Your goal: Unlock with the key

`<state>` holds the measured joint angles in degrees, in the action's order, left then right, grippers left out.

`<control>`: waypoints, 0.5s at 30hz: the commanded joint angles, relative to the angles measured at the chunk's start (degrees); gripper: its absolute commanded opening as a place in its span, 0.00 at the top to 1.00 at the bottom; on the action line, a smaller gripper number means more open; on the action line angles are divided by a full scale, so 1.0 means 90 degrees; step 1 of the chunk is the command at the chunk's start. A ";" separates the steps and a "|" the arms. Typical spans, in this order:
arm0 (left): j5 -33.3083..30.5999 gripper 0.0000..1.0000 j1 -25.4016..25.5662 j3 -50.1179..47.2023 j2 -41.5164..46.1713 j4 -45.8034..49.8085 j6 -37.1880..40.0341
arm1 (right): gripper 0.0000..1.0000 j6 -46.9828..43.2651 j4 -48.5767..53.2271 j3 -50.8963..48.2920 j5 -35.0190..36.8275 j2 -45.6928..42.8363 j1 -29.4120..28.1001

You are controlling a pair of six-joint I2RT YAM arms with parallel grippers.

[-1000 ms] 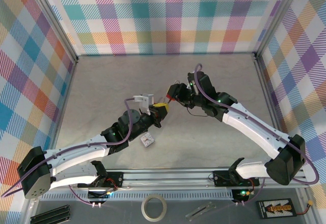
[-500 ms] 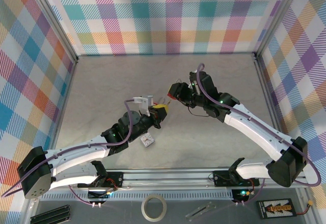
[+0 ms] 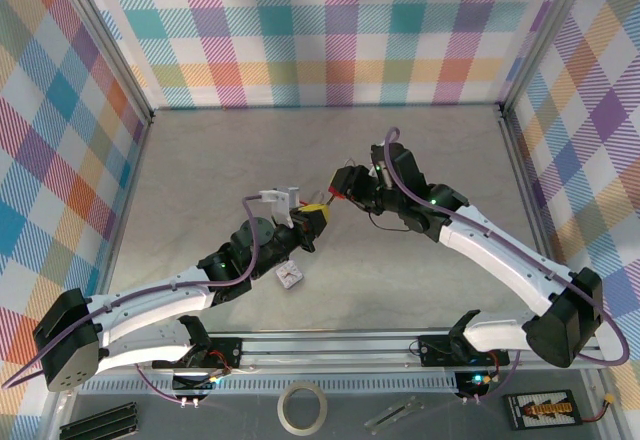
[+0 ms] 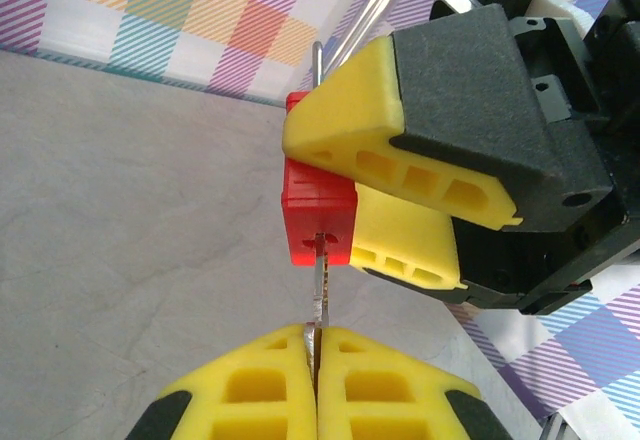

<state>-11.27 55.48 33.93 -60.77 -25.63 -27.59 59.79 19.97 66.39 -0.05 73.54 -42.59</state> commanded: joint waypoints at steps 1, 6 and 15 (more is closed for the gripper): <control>-0.0091 1.00 0.0022 0.0116 0.0039 -0.0165 0.0059 | 0.74 0.0065 -0.0315 -0.0004 -0.0118 -0.0065 -0.0082; -0.0052 1.00 0.0026 0.0137 -0.0035 -0.0190 0.0039 | 0.74 0.0058 -0.0359 -0.0052 -0.0072 -0.0124 -0.0092; -0.0179 1.00 0.0007 0.0220 -0.0044 -0.0165 0.0039 | 0.74 0.0119 -0.0460 -0.0123 -0.0160 -0.0128 -0.0158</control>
<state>-11.38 55.48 33.98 -61.17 -25.61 -27.59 59.83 18.81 66.02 -0.54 73.54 -43.22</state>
